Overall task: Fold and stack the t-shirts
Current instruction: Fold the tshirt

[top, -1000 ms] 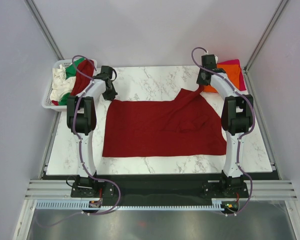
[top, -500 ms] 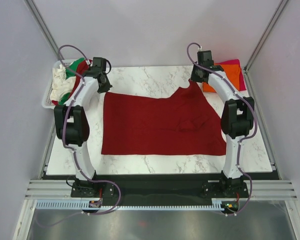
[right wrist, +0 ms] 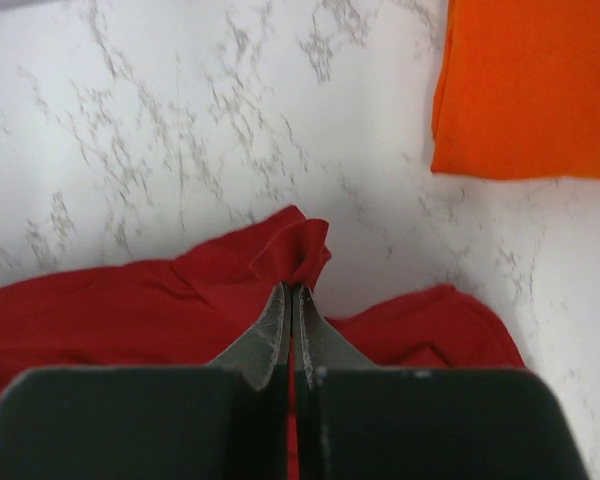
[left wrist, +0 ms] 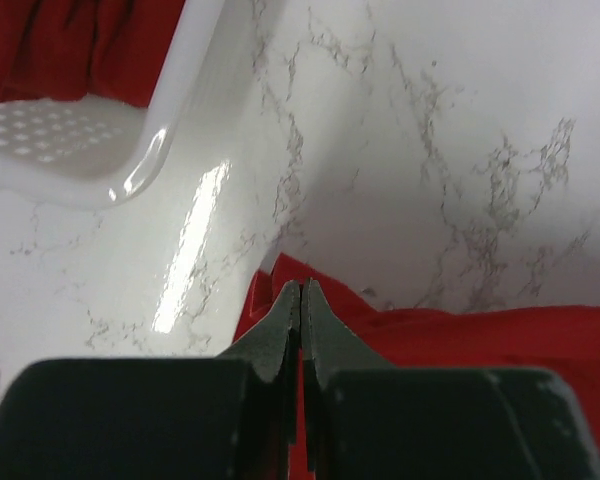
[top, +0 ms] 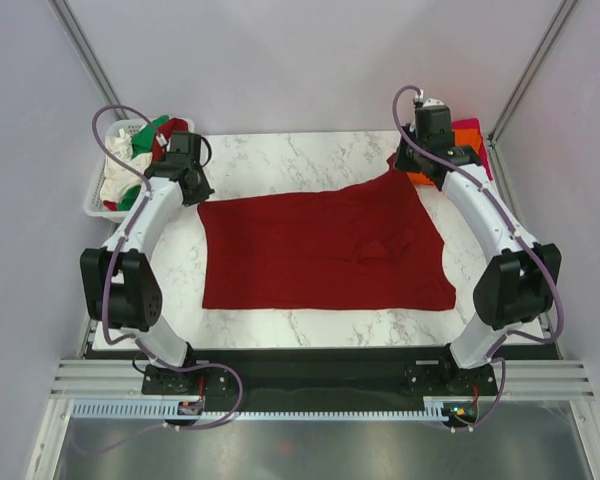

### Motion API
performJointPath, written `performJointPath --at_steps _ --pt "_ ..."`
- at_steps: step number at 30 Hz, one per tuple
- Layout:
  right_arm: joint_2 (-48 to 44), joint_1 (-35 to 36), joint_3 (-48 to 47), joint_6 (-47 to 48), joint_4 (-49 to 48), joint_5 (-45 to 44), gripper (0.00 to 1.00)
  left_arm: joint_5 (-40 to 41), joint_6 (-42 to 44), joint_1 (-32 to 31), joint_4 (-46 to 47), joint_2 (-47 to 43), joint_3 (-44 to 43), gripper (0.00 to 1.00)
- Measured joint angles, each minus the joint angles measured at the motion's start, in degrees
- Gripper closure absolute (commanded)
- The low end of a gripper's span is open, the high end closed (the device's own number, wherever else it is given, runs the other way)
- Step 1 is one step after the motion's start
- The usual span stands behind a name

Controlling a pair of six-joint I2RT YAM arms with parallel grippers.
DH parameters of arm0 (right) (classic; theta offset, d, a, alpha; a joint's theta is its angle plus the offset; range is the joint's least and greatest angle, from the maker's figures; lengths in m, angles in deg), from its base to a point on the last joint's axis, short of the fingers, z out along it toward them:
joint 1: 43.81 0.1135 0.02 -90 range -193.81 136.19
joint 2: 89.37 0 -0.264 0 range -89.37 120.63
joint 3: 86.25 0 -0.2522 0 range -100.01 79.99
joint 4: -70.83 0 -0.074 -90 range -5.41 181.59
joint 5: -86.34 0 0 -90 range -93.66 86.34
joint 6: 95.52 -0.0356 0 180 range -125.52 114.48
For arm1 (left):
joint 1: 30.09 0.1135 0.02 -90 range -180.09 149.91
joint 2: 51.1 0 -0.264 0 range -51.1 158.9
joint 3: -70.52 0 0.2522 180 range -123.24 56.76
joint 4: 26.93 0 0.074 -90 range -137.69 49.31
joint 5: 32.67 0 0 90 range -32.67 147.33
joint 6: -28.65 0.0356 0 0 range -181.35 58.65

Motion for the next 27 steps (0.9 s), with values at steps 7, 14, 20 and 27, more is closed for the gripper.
performJointPath --at_steps 7,14,20,27 --pt "-13.07 0.46 17.05 -0.22 0.98 -1.60 1.00 0.22 -0.02 0.00 -0.59 -10.97 11.13 0.98" --pt "-26.25 0.48 27.19 -3.54 3.08 -5.14 1.00 0.17 0.00 0.00 -0.81 -17.40 19.67 0.98" --pt "-34.27 0.50 34.47 -7.48 4.37 -6.97 1.00 -1.16 0.02 0.00 -1.68 -19.04 23.41 0.97" --pt "-44.37 0.50 43.65 -13.79 8.35 -13.09 0.31 0.13 -0.61 0.00 -5.18 -20.11 26.21 0.33"
